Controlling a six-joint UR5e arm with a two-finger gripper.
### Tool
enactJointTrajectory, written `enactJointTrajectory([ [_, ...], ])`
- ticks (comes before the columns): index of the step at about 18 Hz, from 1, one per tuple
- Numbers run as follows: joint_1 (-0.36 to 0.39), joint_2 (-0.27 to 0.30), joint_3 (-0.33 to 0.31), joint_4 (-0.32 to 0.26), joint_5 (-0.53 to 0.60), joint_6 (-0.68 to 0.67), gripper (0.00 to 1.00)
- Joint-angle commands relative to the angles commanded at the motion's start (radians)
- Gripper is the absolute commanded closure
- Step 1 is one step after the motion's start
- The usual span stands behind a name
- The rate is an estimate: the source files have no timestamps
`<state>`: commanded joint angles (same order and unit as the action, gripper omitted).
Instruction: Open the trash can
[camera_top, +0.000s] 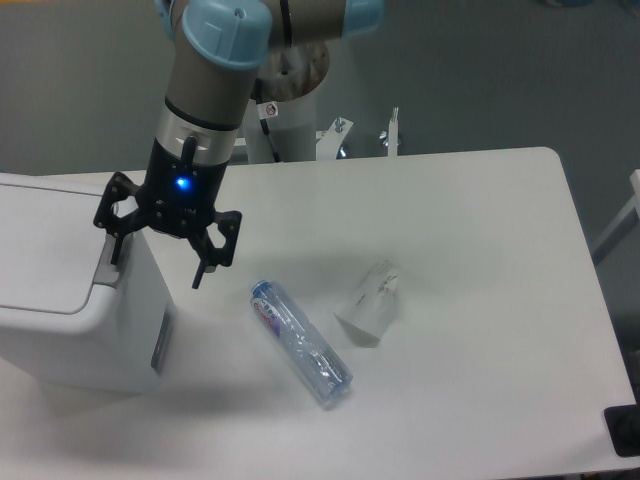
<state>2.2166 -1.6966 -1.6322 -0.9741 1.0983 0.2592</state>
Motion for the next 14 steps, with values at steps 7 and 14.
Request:
enactJointTrajectory([
  [7, 0.002, -0.008, 0.0, 0.0, 0.003, -0.009, 0.0],
  [14, 0.002, 0.0, 0.014, 0.0, 0.002, -0.021, 0.0],
])
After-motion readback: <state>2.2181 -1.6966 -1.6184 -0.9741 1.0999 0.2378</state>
